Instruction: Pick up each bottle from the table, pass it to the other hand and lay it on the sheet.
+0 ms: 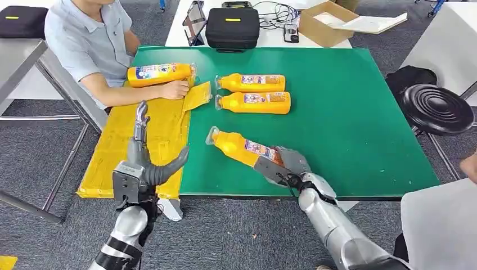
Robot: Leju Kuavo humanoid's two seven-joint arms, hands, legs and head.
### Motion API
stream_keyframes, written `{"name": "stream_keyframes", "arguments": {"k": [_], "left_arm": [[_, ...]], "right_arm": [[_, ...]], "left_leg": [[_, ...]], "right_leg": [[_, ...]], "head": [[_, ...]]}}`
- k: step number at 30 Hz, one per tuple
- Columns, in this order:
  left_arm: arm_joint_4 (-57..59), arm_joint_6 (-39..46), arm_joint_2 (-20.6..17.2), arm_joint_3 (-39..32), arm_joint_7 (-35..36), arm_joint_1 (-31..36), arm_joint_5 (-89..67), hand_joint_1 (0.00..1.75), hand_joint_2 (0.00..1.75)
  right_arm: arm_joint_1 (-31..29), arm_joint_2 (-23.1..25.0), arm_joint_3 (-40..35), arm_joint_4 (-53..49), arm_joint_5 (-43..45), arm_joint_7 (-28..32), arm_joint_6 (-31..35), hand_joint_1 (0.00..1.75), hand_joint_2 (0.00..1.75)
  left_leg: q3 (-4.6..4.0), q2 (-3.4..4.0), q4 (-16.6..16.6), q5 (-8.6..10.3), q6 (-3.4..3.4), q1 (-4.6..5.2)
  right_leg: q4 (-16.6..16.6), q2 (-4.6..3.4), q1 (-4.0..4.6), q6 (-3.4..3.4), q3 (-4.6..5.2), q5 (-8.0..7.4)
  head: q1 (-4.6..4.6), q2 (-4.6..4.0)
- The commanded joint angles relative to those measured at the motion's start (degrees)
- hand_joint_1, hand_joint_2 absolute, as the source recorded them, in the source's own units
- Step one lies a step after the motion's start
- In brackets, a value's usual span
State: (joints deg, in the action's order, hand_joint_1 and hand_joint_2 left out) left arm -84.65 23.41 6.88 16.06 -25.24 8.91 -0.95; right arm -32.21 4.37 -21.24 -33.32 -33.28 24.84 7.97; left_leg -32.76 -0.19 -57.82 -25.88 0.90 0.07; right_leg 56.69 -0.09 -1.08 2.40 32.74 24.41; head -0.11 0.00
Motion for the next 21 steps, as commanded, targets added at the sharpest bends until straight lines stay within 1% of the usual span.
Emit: {"name": "stream_keyframes", "arguments": {"k": [1, 2, 3, 5, 6, 7, 11, 13, 15, 17, 18, 19, 20, 21], "left_arm": [[11.11, -2.33, 1.89, -2.59, 3.34, -1.57, 12.53, 0.0, 1.75], [11.09, -3.75, 2.05, -2.47, 2.2, -2.25, 13.77, 0.0, 1.75], [10.3, -7.54, 1.86, -2.01, 2.79, -3.36, 16.92, 0.0, 1.75], [10.21, -8.62, 0.93, 0.44, 2.9, -5.02, 15.78, 0.0, 1.75], [10.25, -8.69, 0.95, 0.85, 2.87, -5.39, 15.71, 0.0, 1.75], [10.3, -8.64, 0.96, 1.11, 2.66, -5.62, 15.56, 0.0, 1.75], [10.19, -8.67, 1.02, 1.11, 2.68, -5.37, 15.58, 0.0, 1.75], [10.13, -8.69, 0.95, 1.05, 2.69, -5.23, 15.58, 0.0, 1.75], [10.18, -10.33, 0.42, 2.26, 3.51, -5.52, 15.3, 0.0, 1.75], [9.39, -14.29, -0.8, 5.53, 2.74, -6.86, 12.71, 0.0, 1.75], [9.03, -14.82, -0.88, 6.11, 2.05, -7.22, 11.95, 0.0, 1.75], [8.2, -14.66, -0.62, 6.82, -0.6, -7.81, 9.7, 0.0, 1.75], [7.68, -14.36, -0.64, 7.86, -1.81, -7.78, 7.21, 0.0, 1.75], [7.41, -14.68, -0.29, 7.81, -1.89, -7.9, 6.82, 0.0, 1.75]], "right_arm": [[15.89, 0.64, 2.52, -31.79, 9.62, 2.99, 7.31, 1.75, 1.75], [16.75, 0.58, 2.18, -33.98, 11.33, 4.25, 7.61, 1.75, 1.75], [17.32, 0.39, 1.56, -35.56, 12.41, 5.04, 8.16, 1.75, 1.75], [18.86, 0.57, 0.91, -39.28, 14.42, 7.28, 9.85, 1.75, 1.75], [19.2, 0.41, 0.52, -40.13, 14.5, 7.26, 9.91, 1.75, 1.75], [19.4, 0.39, 0.4, -40.6, 14.58, 7.15, 9.99, 1.75, 1.75], [19.4, 0.26, 0.44, -40.51, 14.58, 7.15, 9.98, 1.75, 1.75], [19.37, 0.2, 0.46, -40.43, 14.58, 7.15, 9.97, 1.75, 1.75], [19.53, 0.68, 0.7, -40.75, 15.63, 8.72, 10.64, 1.75, 1.75], [20.09, 0.24, -0.98, -42.27, 16.6, 8.41, 8.52, 1.75, 1.75], [19.87, -0.05, -1.95, -41.88, 16.36, 7.97, 7.36, 1.75, 1.75], [19.1, -0.98, -4.35, -40.68, 15.48, 7.05, 4.11, 1.75, 1.75], [17.96, -1.74, -6.92, -38.5, 13.97, 6.77, 1.5, 1.75, 1.75], [17.48, -1.57, -7.57, -37.12, 13.61, 6.64, 0.38, 1.75, 1.75]], "left_leg": [[0.05, -0.06, 0.12, -0.01, -0.1, -0.09], [-0.07, -0.13, 0.09, -0.01, -0.06, -0.02], [-0.14, -0.14, 0.07, -0.02, -0.06, -0.04], [-0.26, -0.1, 0.05, -0.03, -0.03, -0.01], [-0.24, -0.08, 0.05, -0.06, -0.04, -0.04], [-0.4, -0.08, 0.05, -0.01, -0.02, 0.01], [-0.45, -0.09, 0.01, -0.06, -0.04, -0.01], [-0.59, -0.11, 0.02, 0.01, -0.01, 0.04], [-0.55, -0.1, 0.01, -0.01, -0.05, -0.01], [-0.51, -0.08, 0.0, -0.03, -0.06, -0.04], [-0.52, -0.05, 0.02, -0.03, -0.05, -0.01], [-0.44, -0.03, 0.05, -0.05, -0.07, -0.02], [-0.54, -0.03, 0.04, -0.02, -0.01, 0.04], [-0.47, 0.01, 0.03, -0.07, -0.03, -0.01]], "right_leg": [[-0.15, 0.09, 0.11, -0.16, -0.09, 0.03], [-0.07, 0.17, 0.03, -0.09, 0.0, 0.06], [-0.09, 0.19, 0.06, -0.09, 0.04, 0.05], [-0.05, 0.16, 0.02, -0.06, 0.18, 0.06], [-0.06, 0.15, 0.04, -0.08, 0.16, 0.09], [-0.03, 0.14, -0.05, -0.05, 0.34, 0.05], [-0.04, 0.15, -0.05, -0.08, 0.33, 0.07], [-0.02, 0.17, -0.1, -0.04, 0.5, 0.03], [-0.05, 0.16, -0.04, -0.09, 0.44, 0.02], [-0.05, 0.14, -0.01, -0.12, 0.4, 0.03], [-0.07, 0.11, -0.03, -0.11, 0.42, 0.03], [-0.09, 0.1, -0.02, -0.13, 0.35, 0.05], [-0.06, 0.08, -0.08, -0.05, 0.46, 0.03], [-0.09, 0.04, -0.03, -0.09, 0.38, 0.04]], "head": [[0.0, 0.0], [0.0, 0.0], [-0.02, 0.0], [0.0, 0.0], [0.0, 0.0], [0.0, 0.0], [0.0, 0.0], [0.0, 0.0], [0.0, 0.0], [0.0, 0.0], [0.0, 0.0], [0.0, 0.0], [0.0, 0.0], [0.0, 0.0]]}}
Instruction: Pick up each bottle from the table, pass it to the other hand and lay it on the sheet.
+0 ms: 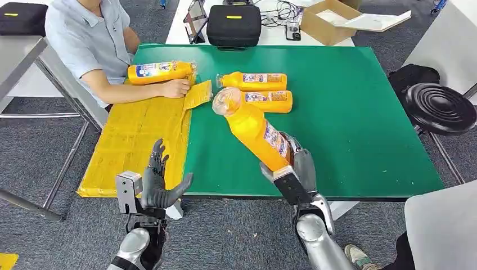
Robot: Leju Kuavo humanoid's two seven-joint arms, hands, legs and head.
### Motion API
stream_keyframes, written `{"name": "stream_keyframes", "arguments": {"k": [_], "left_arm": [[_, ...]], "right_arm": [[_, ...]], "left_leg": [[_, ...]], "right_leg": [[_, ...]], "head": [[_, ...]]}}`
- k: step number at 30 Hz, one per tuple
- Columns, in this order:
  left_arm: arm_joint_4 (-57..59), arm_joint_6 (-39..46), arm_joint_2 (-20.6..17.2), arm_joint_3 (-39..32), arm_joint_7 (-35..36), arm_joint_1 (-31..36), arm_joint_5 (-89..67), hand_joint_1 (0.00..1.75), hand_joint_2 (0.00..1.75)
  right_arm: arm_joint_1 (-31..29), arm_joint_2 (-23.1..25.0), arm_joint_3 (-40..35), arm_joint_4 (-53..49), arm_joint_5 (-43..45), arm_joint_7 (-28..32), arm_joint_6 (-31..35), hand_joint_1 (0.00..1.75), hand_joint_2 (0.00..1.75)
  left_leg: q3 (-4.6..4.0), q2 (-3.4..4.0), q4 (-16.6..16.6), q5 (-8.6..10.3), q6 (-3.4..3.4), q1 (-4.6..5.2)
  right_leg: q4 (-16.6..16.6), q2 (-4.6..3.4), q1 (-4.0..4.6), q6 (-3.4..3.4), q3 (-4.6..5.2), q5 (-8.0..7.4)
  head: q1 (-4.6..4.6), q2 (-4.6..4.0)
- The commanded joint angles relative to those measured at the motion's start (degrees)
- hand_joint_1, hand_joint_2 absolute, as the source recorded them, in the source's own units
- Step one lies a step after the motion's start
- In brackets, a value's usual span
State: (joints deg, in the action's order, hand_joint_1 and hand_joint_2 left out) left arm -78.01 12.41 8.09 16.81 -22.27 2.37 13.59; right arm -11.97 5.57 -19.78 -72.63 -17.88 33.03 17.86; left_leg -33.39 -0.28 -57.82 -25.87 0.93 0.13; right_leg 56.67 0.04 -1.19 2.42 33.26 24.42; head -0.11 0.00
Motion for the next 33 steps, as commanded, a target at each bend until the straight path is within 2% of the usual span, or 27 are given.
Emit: {"name": "stream_keyframes", "arguments": {"k": [1, 6, 9, 17, 22, 29, 33], "left_arm": [[0.19, -5.47, -1.27, 7.23, -4.37, -1.36, -7.45, 0.0, 1.75], [-0.88, -13.0, -0.46, 6.67, -2.57, -1.22, -1.78, 0.0, 1.75], [-1.8, -14.53, -0.79, 7.28, -2.34, -1.05, -1.5, 0.0, 1.75], [-1.8, -14.53, -0.79, 7.28, -2.34, -1.05, -1.5, 0.0, 1.75], [-0.31, -19.71, 0.35, 5.52, 1.88, -0.28, 7.11, 0.0, 1.75], [0.78, -19.02, 0.16, 5.62, 3.59, 0.53, 8.22, 0.0, 1.75], [4.16, -19.35, 0.83, 5.01, 7.35, 1.99, 12.83, 0.03, 1.75]], "right_arm": [[-3.41, -2.02, -10.39, 4.7, -2.85, -1.05, -10.44, 1.75, 1.75], [-4.3, 0.13, -15.52, 10.11, -5.17, -0.85, -11.71, 1.75, 1.75], [-4.77, 1.08, -16.49, 13.33, -5.42, -0.66, -11.66, 1.75, 1.75], [-4.77, 1.08, -16.49, 13.33, -5.42, -0.66, -11.66, 1.75, 1.75], [-4.66, 1.95, -18.63, 16.3, -7.17, -0.36, -10.62, 1.75, 1.75], [-4.89, 2.61, -19.73, 18.09, -7.47, -0.04, -10.17, 1.75, 1.75], [-4.86, 2.94, -21.7, 17.68, -8.02, 0.73, -10.59, 1.75, 1.75]], "left_leg": [[0.17, 0.16, 0.04, -0.08, -0.06, -0.07], [0.13, 0.11, 0.04, -0.04, -0.08, -0.08], [0.06, 0.08, 0.03, -0.03, -0.05, -0.06], [0.16, 0.16, 0.03, -0.06, -0.08, -0.11], [0.17, 0.05, 0.04, -0.05, -0.09, -0.09], [0.09, 0.0, 0.03, -0.01, -0.06, -0.08], [0.08, -0.04, 0.05, 0.02, -0.05, -0.07]], "right_leg": [[-0.07, -0.13, 0.08, -0.1, -0.15, 0.01], [-0.06, -0.08, 0.09, -0.11, -0.12, 0.0], [-0.04, -0.07, 0.07, -0.06, -0.05, -0.02], [-0.06, -0.14, 0.12, -0.12, -0.14, -0.02], [-0.05, -0.03, 0.09, -0.13, -0.18, 0.02], [-0.05, 0.02, 0.1, -0.09, -0.1, 0.0], [-0.06, 0.09, 0.08, -0.08, -0.1, 0.0]], "head": [[0.0, 0.0], [0.0, 0.0], [0.0, 0.0], [0.0, 0.0], [0.02, 0.0], [0.02, 0.0], [0.0, 0.0]]}}
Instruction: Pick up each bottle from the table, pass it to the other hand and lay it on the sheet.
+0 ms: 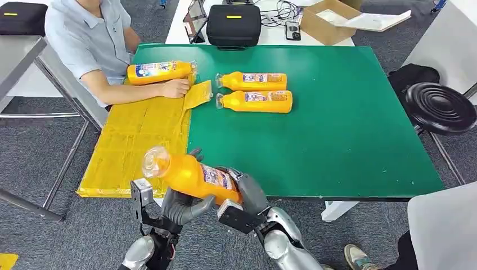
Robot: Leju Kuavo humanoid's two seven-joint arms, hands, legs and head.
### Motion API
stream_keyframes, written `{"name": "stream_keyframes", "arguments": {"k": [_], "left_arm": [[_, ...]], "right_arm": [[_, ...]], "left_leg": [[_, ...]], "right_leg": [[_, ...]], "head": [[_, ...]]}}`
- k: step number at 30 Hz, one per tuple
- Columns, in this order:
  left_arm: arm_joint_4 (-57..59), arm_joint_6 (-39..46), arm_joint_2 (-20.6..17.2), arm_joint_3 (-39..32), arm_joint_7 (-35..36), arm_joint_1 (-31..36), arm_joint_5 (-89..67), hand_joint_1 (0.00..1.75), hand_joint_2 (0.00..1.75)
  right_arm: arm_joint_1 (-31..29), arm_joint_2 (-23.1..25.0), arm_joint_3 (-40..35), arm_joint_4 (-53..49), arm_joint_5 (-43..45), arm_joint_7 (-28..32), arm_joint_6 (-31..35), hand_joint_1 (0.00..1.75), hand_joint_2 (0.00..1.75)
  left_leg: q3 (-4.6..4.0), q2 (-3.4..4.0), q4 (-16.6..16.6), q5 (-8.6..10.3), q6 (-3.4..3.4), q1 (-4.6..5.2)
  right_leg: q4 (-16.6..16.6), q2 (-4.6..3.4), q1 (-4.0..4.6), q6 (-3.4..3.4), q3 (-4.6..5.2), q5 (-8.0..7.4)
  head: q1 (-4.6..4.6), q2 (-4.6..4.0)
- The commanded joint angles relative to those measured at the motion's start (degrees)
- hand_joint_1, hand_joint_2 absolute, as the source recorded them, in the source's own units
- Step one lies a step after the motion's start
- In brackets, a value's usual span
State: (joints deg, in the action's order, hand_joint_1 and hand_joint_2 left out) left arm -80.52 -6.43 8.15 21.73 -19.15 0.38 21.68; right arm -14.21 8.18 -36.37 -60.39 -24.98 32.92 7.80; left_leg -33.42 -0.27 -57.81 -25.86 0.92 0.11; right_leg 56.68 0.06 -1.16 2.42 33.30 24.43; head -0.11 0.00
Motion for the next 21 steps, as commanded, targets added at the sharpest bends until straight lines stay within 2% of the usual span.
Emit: {"name": "stream_keyframes", "arguments": {"k": [1, 2, 3, 4, 5, 19, 20, 21], "left_arm": [[7.14, -0.58, 0.66, 0.13, 4.3, 4.31, 4.88, 0.03, 1.75], [7.89, -1.74, 0.72, 0.18, 4.96, 4.59, 6.62, 0.03, 1.75], [8.76, -1.98, 0.67, 0.16, 4.89, 5.06, 7.26, 1.01, 1.75], [9.08, -2.11, 0.63, 0.22, 4.84, 5.23, 7.55, 1.61, 1.75], [9.19, -2.09, 0.54, 0.38, 4.46, 5.41, 7.69, 1.75, 1.75], [7.51, -2.03, 0.53, 0.27, 2.92, 4.99, 7.47, 1.75, 1.75], [7.12, -2.39, 0.5, 0.16, 2.69, 4.74, 7.79, 1.75, 1.75], [5.95, -3.02, 0.21, -0.27, 1.86, 3.83, 8.29, 1.75, 1.75]], "right_arm": [[-2.58, 0.52, -5.36, 5.49, -0.91, 0.8, -0.63, 1.75, 1.75], [-2.58, 0.62, -5.9, 5.44, -1.08, 1.19, -0.64, 1.75, 1.75], [-2.69, 0.84, -6.48, 5.75, -1.07, 1.31, -0.59, 1.75, 1.75], [-2.7, 1.03, -6.7, 5.96, -0.92, 1.34, -0.75, 1.75, 1.75], [-2.81, 1.15, -6.94, 6.26, -0.45, 1.46, -0.96, 1.75, 1.75], [-3.09, 1.39, -7.42, 7.29, 0.3, 1.54, -1.35, 1.75, 1.75], [-3.04, 1.56, -7.45, 7.41, 0.56, 1.64, -1.66, 1.59, 1.75], [-2.83, 2.14, -7.77, 7.49, 1.32, 2.14, -2.95, 1.55, 1.75]], "left_leg": [[0.2, -0.05, 0.04, -0.01, -0.07, -0.09], [0.13, -0.07, 0.04, 0.01, -0.05, -0.05], [0.09, -0.04, 0.03, 0.01, -0.04, -0.05], [0.12, -0.02, 0.04, 0.0, -0.05, -0.05], [0.23, 0.02, 0.05, -0.03, -0.1, -0.12], [0.12, -0.06, 0.02, -0.01, -0.06, -0.08], [0.08, -0.06, 0.02, 0.0, -0.05, -0.05], [0.16, -0.04, -0.02, -0.05, -0.08, -0.12]], "right_leg": [[-0.1, 0.07, 0.1, -0.13, -0.25, 0.01], [-0.07, 0.08, 0.05, -0.1, -0.17, 0.01], [-0.06, 0.04, 0.04, -0.07, -0.12, 0.0], [-0.06, 0.02, 0.04, -0.09, -0.13, 0.0], [-0.1, -0.01, 0.12, -0.16, -0.26, 0.01], [-0.06, 0.07, 0.07, -0.11, -0.16, 0.01], [-0.04, 0.07, 0.04, -0.09, -0.11, 0.01], [-0.06, 0.05, 0.12, -0.14, -0.22, 0.03]], "head": [[0.0, 0.0], [0.0, 0.0], [0.02, 0.0], [0.0, 0.0], [0.0, 0.0], [0.0, 0.0], [0.0, 0.0], [0.0, 0.0]]}}
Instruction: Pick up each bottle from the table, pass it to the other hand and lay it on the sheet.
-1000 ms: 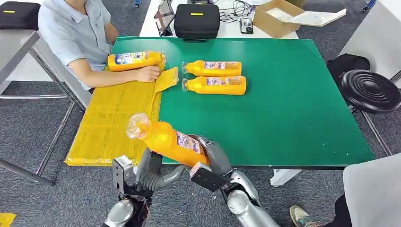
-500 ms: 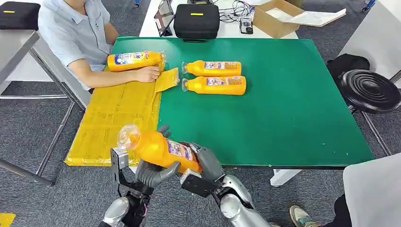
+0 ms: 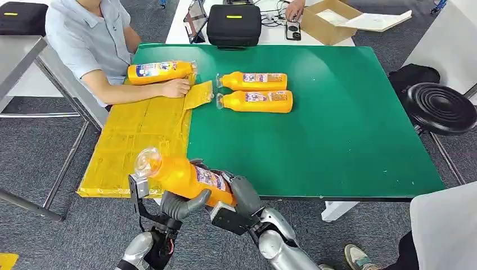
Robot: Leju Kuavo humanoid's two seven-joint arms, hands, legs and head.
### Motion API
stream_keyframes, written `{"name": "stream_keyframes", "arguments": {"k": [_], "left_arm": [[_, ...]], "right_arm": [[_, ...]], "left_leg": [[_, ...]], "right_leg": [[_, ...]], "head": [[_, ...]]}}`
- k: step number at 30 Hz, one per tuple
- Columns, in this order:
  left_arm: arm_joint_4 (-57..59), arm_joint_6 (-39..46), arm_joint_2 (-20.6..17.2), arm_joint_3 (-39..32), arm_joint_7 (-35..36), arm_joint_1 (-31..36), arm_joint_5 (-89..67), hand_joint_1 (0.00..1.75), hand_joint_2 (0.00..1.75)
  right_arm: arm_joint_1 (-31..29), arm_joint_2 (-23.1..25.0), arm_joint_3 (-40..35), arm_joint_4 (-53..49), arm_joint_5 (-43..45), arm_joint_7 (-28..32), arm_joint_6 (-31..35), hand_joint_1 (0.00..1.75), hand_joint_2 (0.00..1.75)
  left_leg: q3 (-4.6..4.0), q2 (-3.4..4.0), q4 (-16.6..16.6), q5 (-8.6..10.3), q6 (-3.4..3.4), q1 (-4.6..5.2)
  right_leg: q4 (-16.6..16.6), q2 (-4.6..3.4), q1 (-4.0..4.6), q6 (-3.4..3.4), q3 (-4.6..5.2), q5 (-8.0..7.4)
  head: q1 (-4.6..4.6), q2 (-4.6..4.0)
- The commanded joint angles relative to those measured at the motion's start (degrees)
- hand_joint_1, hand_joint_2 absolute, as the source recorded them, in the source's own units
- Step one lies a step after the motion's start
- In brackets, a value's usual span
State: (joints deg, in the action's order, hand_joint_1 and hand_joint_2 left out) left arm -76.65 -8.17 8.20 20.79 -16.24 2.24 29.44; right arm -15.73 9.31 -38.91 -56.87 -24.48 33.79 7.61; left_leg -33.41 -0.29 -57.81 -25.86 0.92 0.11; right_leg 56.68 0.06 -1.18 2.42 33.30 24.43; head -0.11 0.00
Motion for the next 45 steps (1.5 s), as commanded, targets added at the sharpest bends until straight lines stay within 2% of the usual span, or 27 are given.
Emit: {"name": "stream_keyframes", "arguments": {"k": [1, 2, 3, 6, 7, 9, 14, 16, 17, 19, 21, 24, 27, 30, 34, 38, 40, 45], "left_arm": [[0.05, -2.0, -0.39, 0.05, -1.8, 0.39, 1.03, 1.75, 1.75], [-2.24, -2.93, -1.02, -0.88, -2.33, -1.51, 1.61, 1.75, 1.75], [-3.55, -3.93, -1.27, -1.76, -2.19, -2.66, 2.33, 1.75, 1.75], [-4.5, -5.6, -1.39, -4.29, -1.63, -3.51, 2.74, 1.75, 1.75], [-4.17, -5.7, -1.26, -5.21, -1.57, -3.09, 2.41, 1.75, 1.75], [-3.46, -5.88, -0.93, -6.48, -1.27, -2.32, 2.19, 1.75, 1.75], [1.92, -5.84, 0.27, -7.08, 0.36, 1.16, 2.48, 1.75, 1.75], [7.17, -2.44, 1.51, -6.17, 0.76, 4.76, 2.2, 1.75, 1.75], [10.44, 3.32, 1.58, -4.92, -0.96, 7.02, -1.38, 1.75, 1.75], [14.27, 9.68, 1.18, -3.85, -3.62, 9.3, -5.31, 1.75, 1.75], [15.29, 13.24, 0.47, -4.36, -5.03, 9.63, -7.35, 1.75, 1.75], [15.35, 13.19, -0.02, -4.62, -4.92, 9.53, -7.29, 1.75, 1.75], [12.67, 19.76, -1.05, -5.74, -7.3, 8.01, -12.38, 1.75, 1.75], [8.78, 28.69, -3.17, -8.3, -9.97, 5.74, -21.32, 1.75, 1.75], [7.15, 33.58, -3.32, -12.23, -10.44, 5.16, -30.58, 1.75, 1.75], [7.83, 40.36, -3.62, -11.93, -11.13, 6.07, -41.33, 1.75, 1.75], [10.77, 48.0, -4.09, -10.25, -10.67, 7.8, -53.2, 1.75, 1.75], [22.06, 48.17, -1.31, -12.07, -6.81, 14.13, -70.59, 1.75, 1.75]], "right_arm": [[-1.12, 1.92, -5.76, 4.09, 1.72, 1.74, -4.51, 1.38, 1.75], [-0.85, 2.88, -6.62, 4.05, 1.76, 1.94, -5.23, 0.42, 1.75], [-0.96, 3.27, -7.47, 4.13, 1.69, 1.96, -5.77, 0.0, 1.75], [-1.37, 3.59, -8.6, 3.97, 2.24, 2.44, -5.85, 0.0, 1.75], [-1.35, 3.48, -8.42, 3.63, 2.64, 2.7, -5.52, 0.0, 0.0], [-1.1, 3.19, -7.84, 2.76, 2.99, 3.14, -4.48, 0.0, 0.0], [0.92, 1.11, -4.79, -1.59, 3.62, 3.73, -1.23, 0.0, 0.0], [1.93, -1.34, -2.21, -3.67, 4.19, 4.48, 0.0, 0.0, 0.0], [3.24, -2.74, 0.02, -5.16, 4.29, 5.23, 1.06, 0.0, 0.0], [5.72, -4.22, 3.14, -7.55, 4.33, 6.11, 2.38, 0.0, 0.0], [7.57, -5.09, 4.97, -9.19, 4.02, 6.21, 4.06, 0.0, 0.0], [7.92, -5.38, 5.04, -9.62, 3.95, 6.21, 4.15, 0.0, 0.0], [9.47, -5.31, 7.49, -10.44, 4.35, 6.21, 5.8, 0.0, 0.0], [10.61, -5.07, 10.09, -11.87, 4.46, 6.21, 7.58, 0.0, 0.0], [12.11, -4.75, 13.48, -13.87, 3.85, 6.21, 9.05, 0.0, 0.0], [12.68, -4.64, 14.25, -13.9, 3.45, 6.21, 9.41, 0.0, 0.0], [12.4, -4.59, 13.57, -13.17, 3.62, 6.21, 9.75, 0.0, 0.0], [11.16, -5.77, 11.34, -13.01, 4.96, 6.21, 11.74, 0.0, 0.0]], "left_leg": [[0.12, 0.01, 0.02, -0.02, -0.06, -0.08], [0.22, 0.12, 0.0, -0.1, -0.1, -0.13], [0.13, 0.21, 0.02, -0.08, -0.07, -0.06], [0.12, 0.26, 0.02, -0.09, -0.08, -0.08], [0.26, 0.27, 0.03, -0.14, -0.12, -0.14], [0.17, 0.05, 0.01, -0.07, -0.12, -0.14], [0.12, 0.02, -0.01, -0.03, -0.09, -0.16], [0.07, -0.27, 0.03, 0.05, -0.06, -0.12], [0.01, -0.4, 0.05, 0.1, -0.02, -0.06], [0.13, -0.64, 0.07, 0.13, -0.03, -0.11], [0.15, -0.39, 0.08, 0.09, -0.01, 0.0], [0.22, -0.25, 0.07, 0.04, -0.04, -0.01], [0.19, -0.29, 0.02, 0.0, -0.05, 0.02], [0.17, 0.0, 0.04, -0.02, -0.04, 0.06], [0.11, 0.04, 0.0, -0.04, -0.07, 0.0], [0.16, -0.05, -0.02, -0.04, -0.08, -0.06], [0.09, -0.02, 0.01, 0.0, -0.04, 0.0], [0.19, -0.17, 0.02, 0.01, -0.07, -0.06]], "right_leg": [[-0.06, 0.01, 0.08, -0.1, -0.14, 0.01], [-0.06, -0.09, 0.15, -0.16, -0.23, 0.04], [-0.03, -0.19, 0.07, -0.11, -0.08, 0.01], [-0.03, -0.24, 0.1, -0.11, -0.08, 0.0], [-0.06, -0.25, 0.16, -0.18, -0.21, 0.05], [-0.04, 0.0, 0.17, -0.16, -0.19, 0.05], [-0.06, 0.0, 0.17, -0.15, -0.16, 0.0], [-0.08, 0.29, 0.12, -0.12, -0.21, 0.02], [-0.07, 0.4, 0.05, -0.06, -0.14, 0.02], [-0.17, 0.64, 0.1, -0.11, -0.34, 0.05], [-0.12, 0.37, 0.01, -0.07, -0.27, 0.03], [-0.12, 0.25, 0.03, -0.1, -0.28, 0.03], [-0.1, 0.29, 0.05, -0.1, -0.29, 0.06], [-0.07, 0.02, 0.02, -0.07, -0.17, 0.0], [-0.04, -0.01, 0.08, -0.11, -0.13, 0.0], [-0.06, 0.07, 0.12, -0.14, -0.22, 0.02], [-0.05, 0.04, 0.06, -0.08, -0.13, 0.0], [-0.1, 0.19, 0.1, -0.14, -0.3, 0.02]], "head": [[0.0, 0.0], [0.0, 0.0], [0.0, 0.0], [0.0, 0.0], [-0.02, 0.0], [0.0, 0.0], [0.0, 0.0], [0.0, 0.0], [0.02, 0.0], [0.02, 0.0], [0.05, 0.0], [-0.02, 0.0], [0.02, 0.0], [0.0, 0.0], [0.0, 0.0], [0.0, 0.0], [0.0, 0.0], [0.0, 0.0]]}}
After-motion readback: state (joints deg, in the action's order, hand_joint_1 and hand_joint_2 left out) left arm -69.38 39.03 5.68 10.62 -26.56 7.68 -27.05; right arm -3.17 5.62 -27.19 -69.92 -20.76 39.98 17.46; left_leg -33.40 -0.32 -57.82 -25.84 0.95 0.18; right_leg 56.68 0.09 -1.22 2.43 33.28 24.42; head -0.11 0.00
